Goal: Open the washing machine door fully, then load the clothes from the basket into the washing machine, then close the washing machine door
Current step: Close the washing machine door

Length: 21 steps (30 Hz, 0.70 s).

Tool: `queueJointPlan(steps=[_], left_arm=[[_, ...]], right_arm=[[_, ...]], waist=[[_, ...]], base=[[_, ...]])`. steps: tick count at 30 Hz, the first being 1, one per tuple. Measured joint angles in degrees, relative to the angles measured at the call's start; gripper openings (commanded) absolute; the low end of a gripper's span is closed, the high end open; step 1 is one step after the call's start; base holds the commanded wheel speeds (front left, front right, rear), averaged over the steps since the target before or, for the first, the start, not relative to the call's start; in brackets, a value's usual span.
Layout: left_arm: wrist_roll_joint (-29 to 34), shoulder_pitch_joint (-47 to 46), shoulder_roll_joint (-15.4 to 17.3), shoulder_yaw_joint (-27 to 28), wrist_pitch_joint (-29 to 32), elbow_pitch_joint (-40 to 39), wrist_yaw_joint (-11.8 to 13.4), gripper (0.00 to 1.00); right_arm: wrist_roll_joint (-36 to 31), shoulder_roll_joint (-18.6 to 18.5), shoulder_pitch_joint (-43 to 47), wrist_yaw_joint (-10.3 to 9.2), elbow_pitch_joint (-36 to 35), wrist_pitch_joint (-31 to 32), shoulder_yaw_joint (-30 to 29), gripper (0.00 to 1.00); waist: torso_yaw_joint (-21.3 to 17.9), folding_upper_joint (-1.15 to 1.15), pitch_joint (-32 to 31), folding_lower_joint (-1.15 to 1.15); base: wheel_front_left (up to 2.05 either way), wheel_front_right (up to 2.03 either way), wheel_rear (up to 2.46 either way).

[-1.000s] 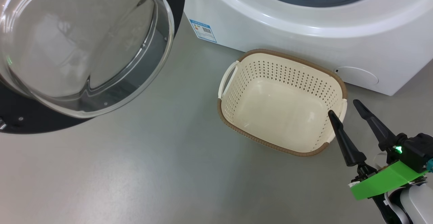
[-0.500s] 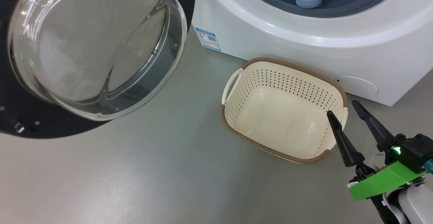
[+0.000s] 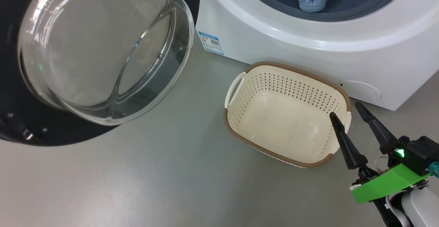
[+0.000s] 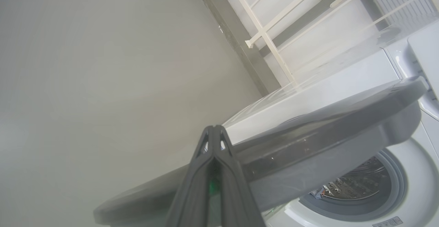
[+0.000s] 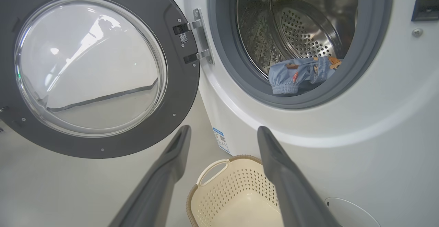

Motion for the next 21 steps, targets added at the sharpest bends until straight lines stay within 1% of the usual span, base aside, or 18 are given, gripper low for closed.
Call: queueJointPlan(steps=[12, 21], left_arm=[[-2.0, 1.6, 0.5, -0.3, 5.1, -2.1, 0.2, 0.0], [-3.0, 2.1, 0.0, -1.8, 9.4, -3.4, 0.2, 0.0]], right_arm=[[0.0, 0.4, 0.0, 0.0, 0.2, 0.0, 0.0, 1.0], [0.0, 0.9, 1.0, 0.0, 0.3, 0.0, -0.8, 1.0]], waist=[[-0.3, 0.0, -1.2, 0.0], [0.2, 0.0, -2.9, 0.0]], base=[[0.0, 0.0, 0.0], [0.0, 0.0, 0.0]])
